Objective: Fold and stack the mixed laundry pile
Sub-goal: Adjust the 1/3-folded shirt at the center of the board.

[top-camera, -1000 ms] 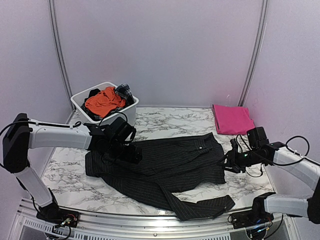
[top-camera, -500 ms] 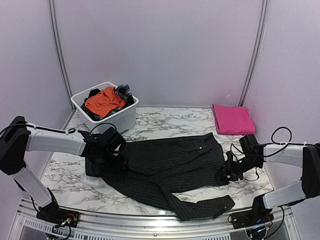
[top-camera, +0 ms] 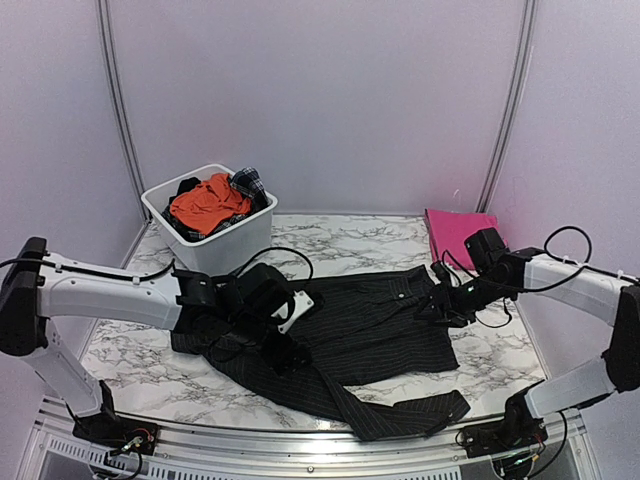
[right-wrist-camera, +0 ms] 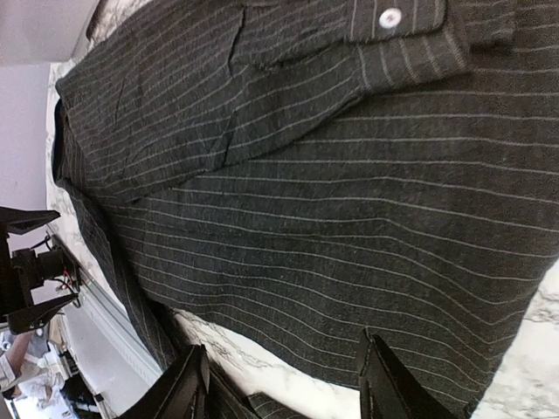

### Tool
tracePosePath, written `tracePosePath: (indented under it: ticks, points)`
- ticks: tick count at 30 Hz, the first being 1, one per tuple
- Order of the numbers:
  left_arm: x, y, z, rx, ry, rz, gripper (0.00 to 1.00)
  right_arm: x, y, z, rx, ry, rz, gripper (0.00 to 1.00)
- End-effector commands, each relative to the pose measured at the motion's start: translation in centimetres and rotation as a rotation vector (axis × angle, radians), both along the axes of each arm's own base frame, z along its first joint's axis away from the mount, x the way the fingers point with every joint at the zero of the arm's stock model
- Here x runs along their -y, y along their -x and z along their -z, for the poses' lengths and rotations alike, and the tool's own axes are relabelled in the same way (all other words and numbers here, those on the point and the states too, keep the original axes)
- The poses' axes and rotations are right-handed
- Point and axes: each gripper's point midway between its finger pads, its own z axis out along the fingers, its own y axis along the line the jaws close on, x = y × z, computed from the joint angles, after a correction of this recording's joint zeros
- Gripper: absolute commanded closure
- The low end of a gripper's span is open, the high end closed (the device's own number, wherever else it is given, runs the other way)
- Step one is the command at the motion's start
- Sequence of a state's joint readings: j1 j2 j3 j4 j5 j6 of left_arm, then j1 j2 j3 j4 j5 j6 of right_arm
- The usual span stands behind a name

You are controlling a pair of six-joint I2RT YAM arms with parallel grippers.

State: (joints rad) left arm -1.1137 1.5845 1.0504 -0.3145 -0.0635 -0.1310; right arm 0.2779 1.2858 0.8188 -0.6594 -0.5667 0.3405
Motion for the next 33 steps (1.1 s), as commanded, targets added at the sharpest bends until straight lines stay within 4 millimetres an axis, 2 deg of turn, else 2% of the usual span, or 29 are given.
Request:
tracePosePath:
  ticks: [1, 5, 7, 9, 11, 12, 13, 17, 22, 24, 26, 27, 29, 31, 33]
  points:
    - [1.5, 0.7, 2.5, -0.037, -0.047, 0.091, 0.09, -1.9, 1.5, 1.8, -0.054, -0.003, -0.103, 0.46]
    - [1.5, 1.8, 5.7, -0.147, -0.092, 0.088, 0.04, -2.5, 2.3, 4.3, -0.106, -0.002, -0.120, 0.44]
    - [1.9, 3.2, 6.4, -0.230, -0.075, 0.121, 0.09, -2.7, 2.4, 5.0, -0.118, -0.020, -0.122, 0.44]
    - [2.1, 4.2, 6.3, -0.278, -0.054, 0.142, 0.25, -2.9, 2.6, 5.6, -0.134, -0.029, -0.125, 0.44]
    - [1.7, 4.7, 5.5, -0.286, -0.033, 0.146, 0.49, -3.0, 2.7, 5.9, -0.149, -0.036, -0.130, 0.45]
    - [1.3, 4.9, 5.0, -0.280, -0.024, 0.146, 0.66, -3.1, 2.5, 5.8, -0.145, -0.039, -0.133, 0.45]
    - [1.0, 5.0, 4.4, -0.267, -0.013, 0.142, 0.76, -3.2, 2.4, 5.5, -0.139, -0.044, -0.136, 0.45]
    - [-1.5, 6.3, 2.6, -0.240, -0.001, 0.140, 0.81, -3.8, 1.3, 3.7, -0.089, -0.071, -0.139, 0.45]
    - [-5.2, 8.9, 3.8, -0.296, -0.125, 0.135, 0.97, -4.8, -1.0, 1.2, -0.010, -0.112, -0.134, 0.45]
    - [-6.0, 10.4, 4.1, -0.309, -0.177, 0.156, 0.96, -5.2, -1.7, 0.7, 0.002, -0.121, -0.139, 0.45]
    - [-6.5, 11.9, 4.4, -0.315, -0.227, 0.181, 0.91, -5.6, -2.7, 0.3, 0.020, -0.125, -0.139, 0.45]
    - [-6.4, 12.7, 4.4, -0.311, -0.246, 0.203, 0.85, -5.8, -3.2, 0.1, 0.029, -0.129, -0.138, 0.45]
    - [-6.6, 13.8, 4.8, -0.312, -0.297, 0.229, 0.65, -6.2, -4.2, 0.1, 0.033, -0.132, -0.139, 0.45]
    - [-6.6, 13.6, 4.4, -0.297, -0.306, 0.211, 0.56, -6.5, -5.0, 0.0, 0.039, -0.136, -0.141, 0.45]
    - [-5.7, 12.1, 2.4, -0.224, -0.238, 0.168, 0.43, -6.8, -5.7, 0.1, 0.045, -0.135, -0.145, 0.45]
